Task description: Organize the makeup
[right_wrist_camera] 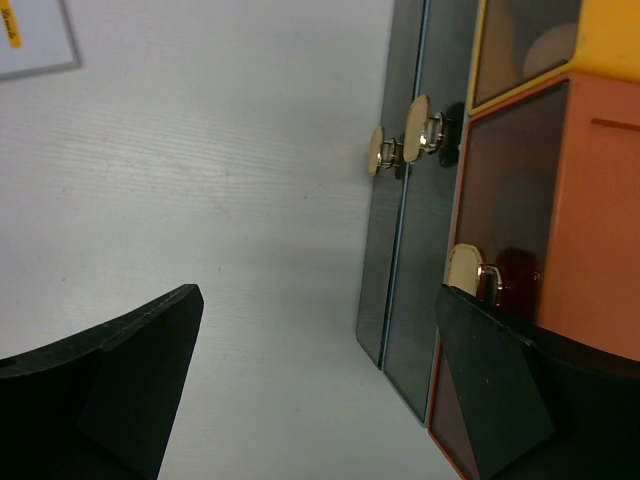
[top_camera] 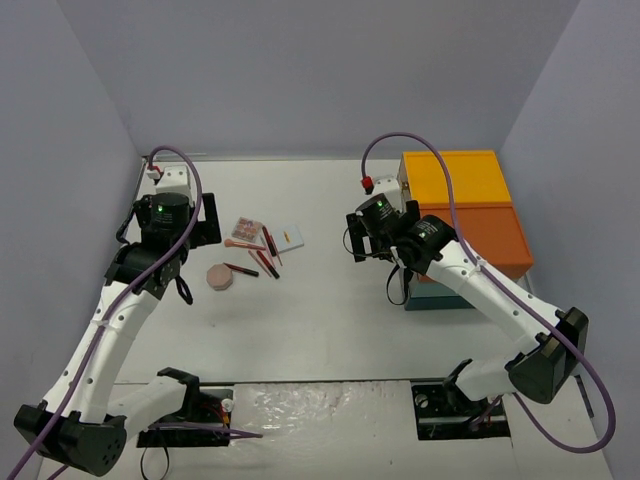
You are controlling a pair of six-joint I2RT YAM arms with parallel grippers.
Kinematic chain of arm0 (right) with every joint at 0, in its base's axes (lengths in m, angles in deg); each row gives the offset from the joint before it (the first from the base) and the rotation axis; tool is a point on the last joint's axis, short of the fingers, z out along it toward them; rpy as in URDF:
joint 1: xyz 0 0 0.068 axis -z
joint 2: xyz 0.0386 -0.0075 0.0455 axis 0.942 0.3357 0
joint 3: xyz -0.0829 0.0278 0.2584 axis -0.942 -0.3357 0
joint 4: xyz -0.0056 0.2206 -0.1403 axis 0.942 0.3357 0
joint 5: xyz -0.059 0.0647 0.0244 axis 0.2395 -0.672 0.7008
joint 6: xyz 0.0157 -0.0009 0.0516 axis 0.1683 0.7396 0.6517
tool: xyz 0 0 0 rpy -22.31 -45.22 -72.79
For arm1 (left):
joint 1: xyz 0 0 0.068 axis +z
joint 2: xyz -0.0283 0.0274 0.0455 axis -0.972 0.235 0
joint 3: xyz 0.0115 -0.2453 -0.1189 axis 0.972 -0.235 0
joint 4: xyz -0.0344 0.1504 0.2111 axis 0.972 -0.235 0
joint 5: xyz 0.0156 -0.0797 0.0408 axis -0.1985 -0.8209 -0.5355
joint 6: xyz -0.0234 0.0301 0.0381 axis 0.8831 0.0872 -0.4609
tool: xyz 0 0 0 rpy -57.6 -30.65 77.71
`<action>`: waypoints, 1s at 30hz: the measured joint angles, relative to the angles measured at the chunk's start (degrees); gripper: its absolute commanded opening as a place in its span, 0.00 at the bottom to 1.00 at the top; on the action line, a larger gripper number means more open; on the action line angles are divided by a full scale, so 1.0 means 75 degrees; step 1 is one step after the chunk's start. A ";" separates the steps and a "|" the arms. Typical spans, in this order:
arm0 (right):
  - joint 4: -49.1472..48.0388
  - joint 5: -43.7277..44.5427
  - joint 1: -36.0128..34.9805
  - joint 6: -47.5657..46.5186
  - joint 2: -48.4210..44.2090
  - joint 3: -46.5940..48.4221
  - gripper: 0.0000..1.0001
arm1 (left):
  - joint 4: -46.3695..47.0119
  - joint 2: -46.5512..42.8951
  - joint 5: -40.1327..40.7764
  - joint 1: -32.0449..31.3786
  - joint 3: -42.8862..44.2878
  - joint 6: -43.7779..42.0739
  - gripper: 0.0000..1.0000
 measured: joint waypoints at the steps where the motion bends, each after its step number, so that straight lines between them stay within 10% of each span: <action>1: 0.0040 0.0107 -0.0006 0.0040 -0.0024 0.0000 1.00 | -0.0041 0.0031 0.0001 -0.0001 0.0001 0.0001 0.97; 30: 0.0326 0.0952 -0.0091 -0.0056 0.0203 -0.0146 1.00 | -0.0177 0.0189 0.0137 -0.0001 0.0001 0.0073 0.97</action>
